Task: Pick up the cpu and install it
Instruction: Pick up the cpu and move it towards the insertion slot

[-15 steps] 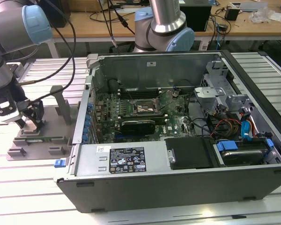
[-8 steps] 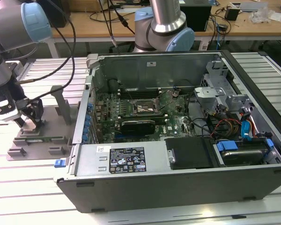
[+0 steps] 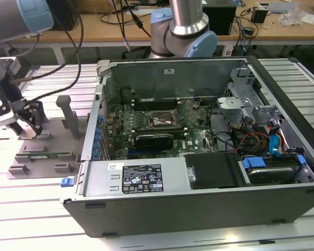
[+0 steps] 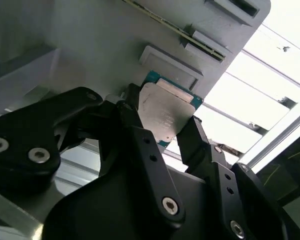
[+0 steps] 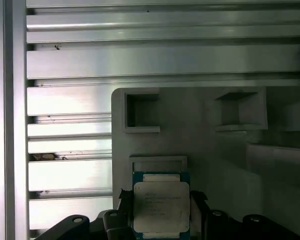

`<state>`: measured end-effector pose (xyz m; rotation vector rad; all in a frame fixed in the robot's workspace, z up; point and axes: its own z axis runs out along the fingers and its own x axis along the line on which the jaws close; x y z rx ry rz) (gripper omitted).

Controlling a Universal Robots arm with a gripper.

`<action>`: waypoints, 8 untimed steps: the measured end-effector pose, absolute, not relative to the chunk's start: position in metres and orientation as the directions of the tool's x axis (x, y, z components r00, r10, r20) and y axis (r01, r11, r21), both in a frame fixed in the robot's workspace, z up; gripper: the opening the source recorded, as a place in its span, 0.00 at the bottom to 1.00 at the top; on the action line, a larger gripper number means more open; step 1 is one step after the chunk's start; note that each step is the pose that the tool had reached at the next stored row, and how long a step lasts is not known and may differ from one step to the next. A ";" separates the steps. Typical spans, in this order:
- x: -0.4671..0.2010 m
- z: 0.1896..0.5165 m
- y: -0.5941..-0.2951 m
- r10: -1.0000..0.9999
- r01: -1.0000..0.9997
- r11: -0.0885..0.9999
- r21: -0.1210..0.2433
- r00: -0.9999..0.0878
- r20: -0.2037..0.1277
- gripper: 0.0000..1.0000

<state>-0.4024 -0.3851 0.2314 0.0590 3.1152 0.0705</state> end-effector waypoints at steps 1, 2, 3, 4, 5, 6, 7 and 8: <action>-0.402 0.236 -0.385 0.037 0.036 0.998 0.046 -0.999 -0.024 0.55; -0.402 0.239 -0.385 0.037 0.035 0.998 0.046 -0.999 -0.024 0.55; -0.402 0.242 -0.385 0.036 0.035 0.998 0.046 -0.999 -0.024 0.55; -0.402 0.247 -0.385 0.036 0.035 0.998 0.046 -0.999 -0.024 0.55; -0.402 0.250 -0.385 0.036 0.034 0.998 0.046 -0.999 -0.024 0.55; -0.402 0.254 -0.385 0.035 0.034 0.998 0.046 -0.999 -0.024 0.55; -0.402 0.257 -0.385 0.035 0.034 0.998 0.046 -0.999 -0.024 0.55; -0.402 0.260 -0.385 0.035 0.034 0.998 0.046 -0.999 -0.024 0.55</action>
